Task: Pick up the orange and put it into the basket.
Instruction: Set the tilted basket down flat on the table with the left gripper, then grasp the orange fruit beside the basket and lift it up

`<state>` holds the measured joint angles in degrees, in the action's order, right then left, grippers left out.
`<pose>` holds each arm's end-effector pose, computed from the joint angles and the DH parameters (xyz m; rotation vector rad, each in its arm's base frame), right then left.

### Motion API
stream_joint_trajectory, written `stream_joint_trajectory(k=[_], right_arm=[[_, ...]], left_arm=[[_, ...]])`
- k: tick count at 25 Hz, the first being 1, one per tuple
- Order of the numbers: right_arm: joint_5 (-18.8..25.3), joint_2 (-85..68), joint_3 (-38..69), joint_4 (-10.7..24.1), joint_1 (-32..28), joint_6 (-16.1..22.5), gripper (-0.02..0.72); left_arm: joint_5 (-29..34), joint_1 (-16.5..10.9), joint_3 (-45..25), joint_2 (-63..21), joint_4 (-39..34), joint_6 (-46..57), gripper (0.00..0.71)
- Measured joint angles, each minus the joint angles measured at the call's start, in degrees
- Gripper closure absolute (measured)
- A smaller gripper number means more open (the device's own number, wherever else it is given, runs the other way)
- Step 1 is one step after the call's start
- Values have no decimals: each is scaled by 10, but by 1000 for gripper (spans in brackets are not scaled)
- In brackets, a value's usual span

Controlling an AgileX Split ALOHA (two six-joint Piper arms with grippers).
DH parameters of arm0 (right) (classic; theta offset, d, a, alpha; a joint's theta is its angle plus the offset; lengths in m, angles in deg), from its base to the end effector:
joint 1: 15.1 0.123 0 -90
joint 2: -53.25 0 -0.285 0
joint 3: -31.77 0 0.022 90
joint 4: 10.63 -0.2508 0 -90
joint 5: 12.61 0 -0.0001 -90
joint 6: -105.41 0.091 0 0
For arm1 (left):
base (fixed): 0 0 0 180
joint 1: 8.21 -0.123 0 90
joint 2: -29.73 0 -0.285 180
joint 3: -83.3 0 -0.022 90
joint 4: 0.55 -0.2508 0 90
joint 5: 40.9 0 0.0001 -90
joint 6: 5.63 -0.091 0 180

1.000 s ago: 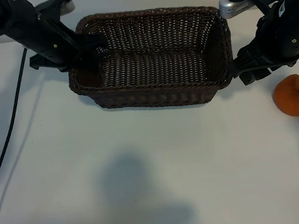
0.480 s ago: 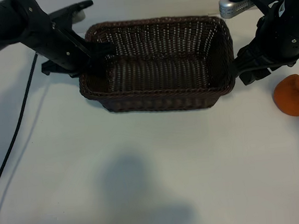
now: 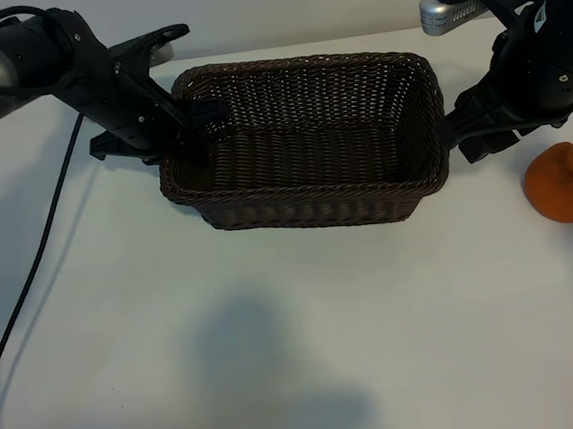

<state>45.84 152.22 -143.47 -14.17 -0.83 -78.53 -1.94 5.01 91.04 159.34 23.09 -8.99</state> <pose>0.3100 0.0838 0.2798 -0.4148 2.8041 0.1215 0.4218 -0.1227 0.1469 0.0143 2.8013 -0.4799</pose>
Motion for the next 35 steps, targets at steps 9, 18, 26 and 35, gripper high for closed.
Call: stream_joint_trajectory(k=[9, 18, 26, 35], right_arm=[[0, 0, 0, 0, 0, 0, 168], [1, 0, 0, 0, 0, 0, 168], [1, 0, 0, 0, 0, 0, 168], [1, 0, 0, 0, 0, 0, 168]], left_arm=[[4, 0, 0, 0, 2, -6, 539], [27, 0, 2, -10, 2, 11, 44], [44, 0, 2, -63, -43, 48, 43], [69, 0, 2, -138, -70, 52, 68]])
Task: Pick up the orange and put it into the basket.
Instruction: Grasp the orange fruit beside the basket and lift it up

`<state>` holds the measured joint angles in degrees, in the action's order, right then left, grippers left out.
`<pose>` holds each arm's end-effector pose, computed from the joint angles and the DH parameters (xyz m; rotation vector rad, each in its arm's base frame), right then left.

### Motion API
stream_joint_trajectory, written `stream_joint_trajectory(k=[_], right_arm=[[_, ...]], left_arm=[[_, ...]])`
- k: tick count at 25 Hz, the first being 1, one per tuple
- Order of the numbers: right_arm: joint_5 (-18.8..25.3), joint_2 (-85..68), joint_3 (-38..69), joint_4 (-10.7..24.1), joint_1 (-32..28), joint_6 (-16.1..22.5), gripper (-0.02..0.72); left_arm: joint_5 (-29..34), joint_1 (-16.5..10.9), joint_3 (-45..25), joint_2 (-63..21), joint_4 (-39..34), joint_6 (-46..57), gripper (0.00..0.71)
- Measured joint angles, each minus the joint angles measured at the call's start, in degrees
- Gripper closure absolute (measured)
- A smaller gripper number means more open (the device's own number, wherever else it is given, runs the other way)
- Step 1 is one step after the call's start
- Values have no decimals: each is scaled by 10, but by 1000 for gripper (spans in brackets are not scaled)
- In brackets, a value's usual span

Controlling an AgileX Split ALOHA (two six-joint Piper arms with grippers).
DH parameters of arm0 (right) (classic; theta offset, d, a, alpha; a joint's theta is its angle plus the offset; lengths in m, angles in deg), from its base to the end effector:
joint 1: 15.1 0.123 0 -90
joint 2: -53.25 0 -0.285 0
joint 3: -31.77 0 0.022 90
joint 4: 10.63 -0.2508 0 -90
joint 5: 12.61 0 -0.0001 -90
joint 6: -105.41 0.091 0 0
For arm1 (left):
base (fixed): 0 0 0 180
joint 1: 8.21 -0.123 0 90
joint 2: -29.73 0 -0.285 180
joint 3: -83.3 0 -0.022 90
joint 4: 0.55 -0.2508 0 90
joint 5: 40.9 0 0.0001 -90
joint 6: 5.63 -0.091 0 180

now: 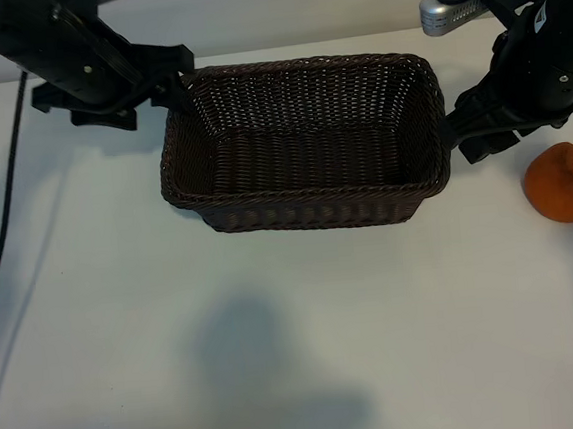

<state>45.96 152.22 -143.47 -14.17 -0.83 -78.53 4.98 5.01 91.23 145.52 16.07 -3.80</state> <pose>0.3098 0.0837 0.2798 -0.4152 2.8061 0.1213 0.3953 -0.1121 0.2446 0.0601 2.6915 -0.4241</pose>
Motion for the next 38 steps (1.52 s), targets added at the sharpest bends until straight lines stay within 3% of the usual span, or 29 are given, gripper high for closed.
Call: stream_joint_trajectory(k=[5, 8, 22, 30, 38], right_arm=[[3, 0, 0, 0, 0, 0, 168], [4, 0, 0, 0, 0, 0, 168], [5, 0, 0, 0, 0, 0, 168], [4, 0, 0, 0, 0, 0, 168], [4, 0, 0, 0, 0, 0, 168]], left_arm=[[21, -1, 0, -33, -31, 0, 77], [33, -17, 0, -53, -34, 0, 82], [135, -216, 0, -153, -50, -75, 112], [145, -228, 0, -209, -37, -90, 114], [163, -228, 0, -342, -11, -110, 114]])
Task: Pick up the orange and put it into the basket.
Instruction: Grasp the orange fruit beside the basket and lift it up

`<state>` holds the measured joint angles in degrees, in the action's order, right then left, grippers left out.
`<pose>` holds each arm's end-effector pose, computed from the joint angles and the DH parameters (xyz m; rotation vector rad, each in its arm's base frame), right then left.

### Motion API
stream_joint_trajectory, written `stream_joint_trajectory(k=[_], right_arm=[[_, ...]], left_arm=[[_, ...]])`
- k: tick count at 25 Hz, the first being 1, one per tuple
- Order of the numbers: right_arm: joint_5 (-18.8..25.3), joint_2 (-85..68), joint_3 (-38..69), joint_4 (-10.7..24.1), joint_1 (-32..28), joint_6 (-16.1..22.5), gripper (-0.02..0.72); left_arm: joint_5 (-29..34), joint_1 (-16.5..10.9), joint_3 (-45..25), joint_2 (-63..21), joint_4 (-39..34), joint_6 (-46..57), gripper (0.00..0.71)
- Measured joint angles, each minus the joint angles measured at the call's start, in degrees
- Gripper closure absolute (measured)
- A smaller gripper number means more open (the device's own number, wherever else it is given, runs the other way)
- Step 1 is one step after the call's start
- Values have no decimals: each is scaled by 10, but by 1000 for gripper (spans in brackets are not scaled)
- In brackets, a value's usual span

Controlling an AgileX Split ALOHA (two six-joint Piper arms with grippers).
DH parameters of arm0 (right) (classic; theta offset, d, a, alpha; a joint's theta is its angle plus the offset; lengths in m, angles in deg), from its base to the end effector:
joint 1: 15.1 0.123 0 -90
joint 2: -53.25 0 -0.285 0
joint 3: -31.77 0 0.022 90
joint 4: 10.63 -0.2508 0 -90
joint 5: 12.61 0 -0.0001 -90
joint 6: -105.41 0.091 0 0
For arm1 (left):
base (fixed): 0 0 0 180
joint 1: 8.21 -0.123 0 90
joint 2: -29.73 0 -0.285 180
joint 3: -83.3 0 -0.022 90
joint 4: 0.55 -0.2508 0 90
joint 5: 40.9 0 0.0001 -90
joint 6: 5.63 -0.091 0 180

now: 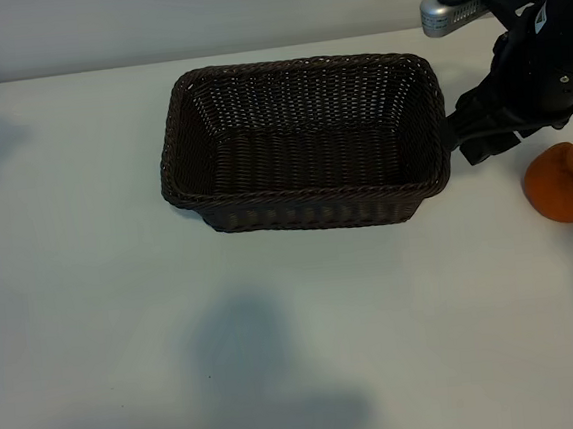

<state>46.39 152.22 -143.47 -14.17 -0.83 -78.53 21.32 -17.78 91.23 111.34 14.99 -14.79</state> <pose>0.3092 0.0836 0.2796 -0.4166 2.8135 0.1208 0.2554 0.0212 0.4339 -0.0427 2.3351 -0.1836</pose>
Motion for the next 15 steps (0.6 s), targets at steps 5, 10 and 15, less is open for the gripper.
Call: stream_joint_trajectory(k=[5, 10, 15], right_arm=[[0, 0, 0, 0, 0, 0, 168], [0, 0, 0, 0, 0, 0, 168], [-1, 0, 0, 0, 0, 0, 168]], left_arm=[[10, 0, -7, -101, 0, -4, 114], [6, 0, -76, -239, -13, -6, 114], [-5, 0, -177, -369, -58, -6, 114]])
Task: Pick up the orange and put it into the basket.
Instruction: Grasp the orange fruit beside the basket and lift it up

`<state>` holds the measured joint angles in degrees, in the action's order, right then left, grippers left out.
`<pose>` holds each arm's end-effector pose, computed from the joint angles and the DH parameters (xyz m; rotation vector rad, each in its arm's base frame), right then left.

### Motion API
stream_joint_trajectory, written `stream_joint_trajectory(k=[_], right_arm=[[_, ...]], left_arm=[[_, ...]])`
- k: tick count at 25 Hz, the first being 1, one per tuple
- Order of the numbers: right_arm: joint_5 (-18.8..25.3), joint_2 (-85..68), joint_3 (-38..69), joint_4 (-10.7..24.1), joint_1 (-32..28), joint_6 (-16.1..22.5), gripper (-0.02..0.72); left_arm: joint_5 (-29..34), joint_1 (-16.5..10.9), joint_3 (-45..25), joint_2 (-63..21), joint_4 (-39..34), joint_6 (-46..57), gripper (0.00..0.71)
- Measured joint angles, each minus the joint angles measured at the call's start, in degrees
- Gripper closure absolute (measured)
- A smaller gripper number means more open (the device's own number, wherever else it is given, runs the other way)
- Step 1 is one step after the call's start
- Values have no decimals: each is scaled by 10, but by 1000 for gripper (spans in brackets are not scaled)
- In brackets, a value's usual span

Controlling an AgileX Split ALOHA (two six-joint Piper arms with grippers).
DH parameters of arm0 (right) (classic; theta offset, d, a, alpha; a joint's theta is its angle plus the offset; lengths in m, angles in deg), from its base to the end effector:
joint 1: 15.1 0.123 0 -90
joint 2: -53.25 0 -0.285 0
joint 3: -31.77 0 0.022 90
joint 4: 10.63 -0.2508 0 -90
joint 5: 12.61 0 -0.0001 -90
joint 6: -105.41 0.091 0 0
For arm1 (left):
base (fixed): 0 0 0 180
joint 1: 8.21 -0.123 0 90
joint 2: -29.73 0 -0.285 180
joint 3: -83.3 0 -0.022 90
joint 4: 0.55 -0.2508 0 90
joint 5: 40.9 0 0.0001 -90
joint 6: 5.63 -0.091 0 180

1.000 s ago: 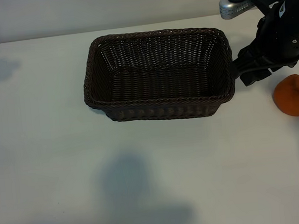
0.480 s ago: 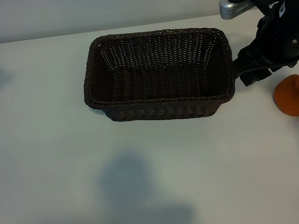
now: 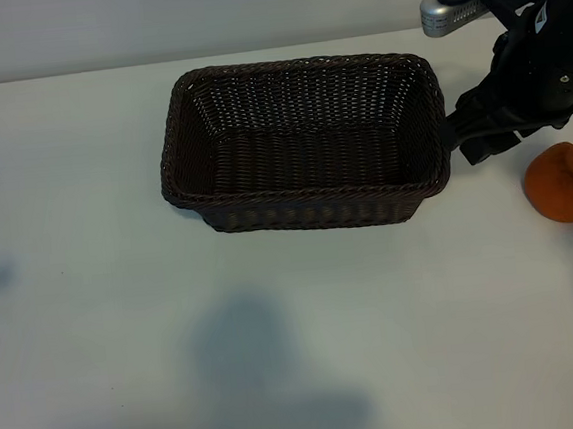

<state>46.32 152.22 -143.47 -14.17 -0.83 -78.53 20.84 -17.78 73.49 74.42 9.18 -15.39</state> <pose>0.3093 0.0836 0.2796 -0.4164 2.8123 0.1208 0.0710 -0.0018 0.4476 0.0161 2.0173 0.0117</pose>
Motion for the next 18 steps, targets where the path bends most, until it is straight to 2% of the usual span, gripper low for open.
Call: stream_joint_trajectory(k=[4, 9, 15, 18], right_arm=[[-2, 0, 0, 0, 0, 0, 168], [-2, 0, 0, 0, 0, 0, 168], [-2, 0, 0, 0, 0, 0, 168], [-2, 0, 0, 0, 0, 0, 168]], left_arm=[[-14, 0, -83, -103, -21, 9, 114], [-24, 1, -172, -185, -22, 23, 114], [10, 37, -241, -260, -21, 26, 114], [24, 45, -270, -311, -22, 28, 114]])
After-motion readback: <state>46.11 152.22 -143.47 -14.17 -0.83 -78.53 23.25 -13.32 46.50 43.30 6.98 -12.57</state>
